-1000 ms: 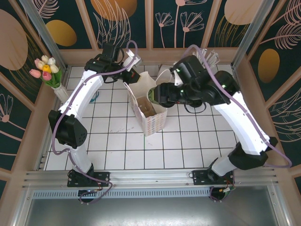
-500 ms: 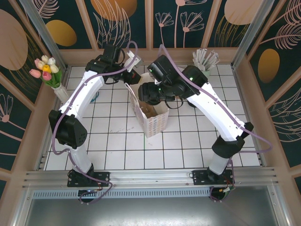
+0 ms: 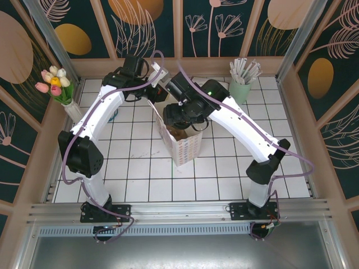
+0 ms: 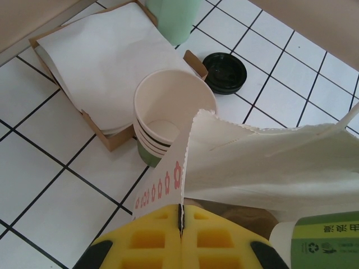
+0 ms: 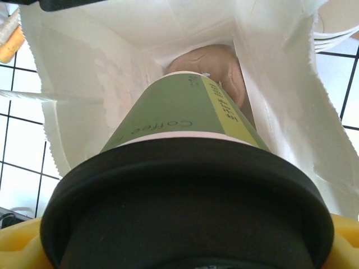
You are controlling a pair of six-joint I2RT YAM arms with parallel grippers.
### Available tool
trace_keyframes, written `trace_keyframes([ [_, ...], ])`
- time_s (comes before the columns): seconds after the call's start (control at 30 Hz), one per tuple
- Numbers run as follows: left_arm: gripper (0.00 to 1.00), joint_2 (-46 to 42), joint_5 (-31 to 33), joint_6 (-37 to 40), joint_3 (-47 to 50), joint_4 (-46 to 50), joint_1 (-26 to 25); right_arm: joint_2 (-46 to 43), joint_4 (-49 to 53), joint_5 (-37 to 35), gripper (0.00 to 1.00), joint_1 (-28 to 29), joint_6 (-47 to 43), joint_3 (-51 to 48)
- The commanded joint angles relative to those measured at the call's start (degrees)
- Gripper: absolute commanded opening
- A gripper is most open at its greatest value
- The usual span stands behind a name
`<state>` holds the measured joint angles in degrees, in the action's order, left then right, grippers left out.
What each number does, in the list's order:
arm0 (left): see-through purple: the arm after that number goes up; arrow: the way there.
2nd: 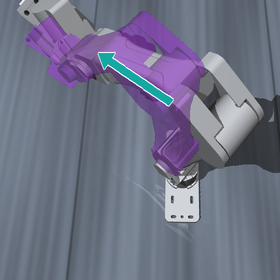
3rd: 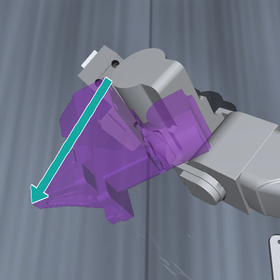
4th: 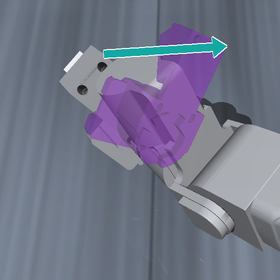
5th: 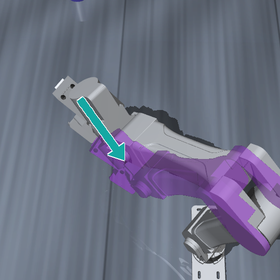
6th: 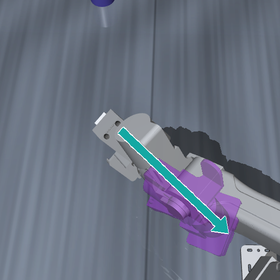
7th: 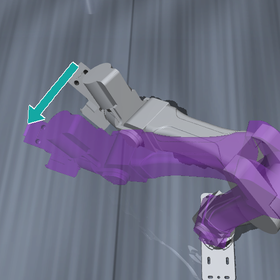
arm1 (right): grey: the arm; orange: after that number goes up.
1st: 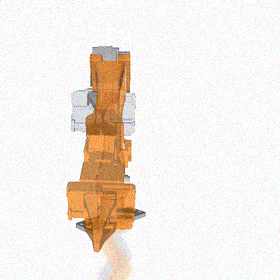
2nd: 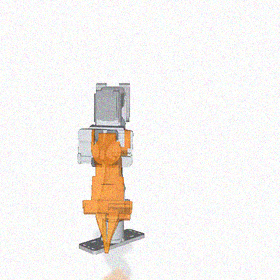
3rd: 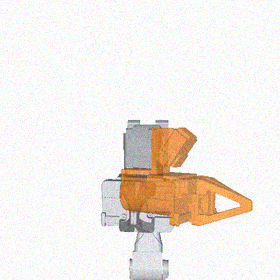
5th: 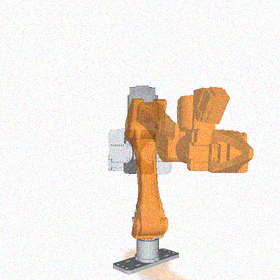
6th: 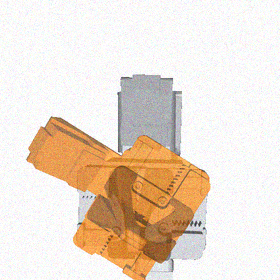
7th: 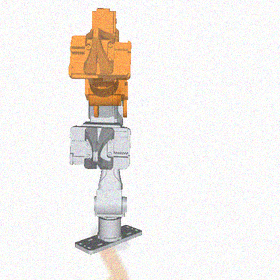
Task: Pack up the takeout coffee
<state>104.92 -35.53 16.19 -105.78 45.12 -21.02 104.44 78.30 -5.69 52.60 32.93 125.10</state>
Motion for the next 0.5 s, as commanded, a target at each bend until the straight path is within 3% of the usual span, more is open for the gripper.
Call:
trace_keyframes([
  [0.0, 0.00, -2.18, -1.12, 0.45, 0.48, -1.13, -0.34, 0.72, 0.43, -1.25, 0.60, -0.21, -1.11, -1.10],
  [0.47, 0.00, -2.58, -1.65, 1.80, 1.27, -0.80, -0.38, 2.10, 0.45, -3.11, 0.59, -0.57, -1.80, -4.25],
])
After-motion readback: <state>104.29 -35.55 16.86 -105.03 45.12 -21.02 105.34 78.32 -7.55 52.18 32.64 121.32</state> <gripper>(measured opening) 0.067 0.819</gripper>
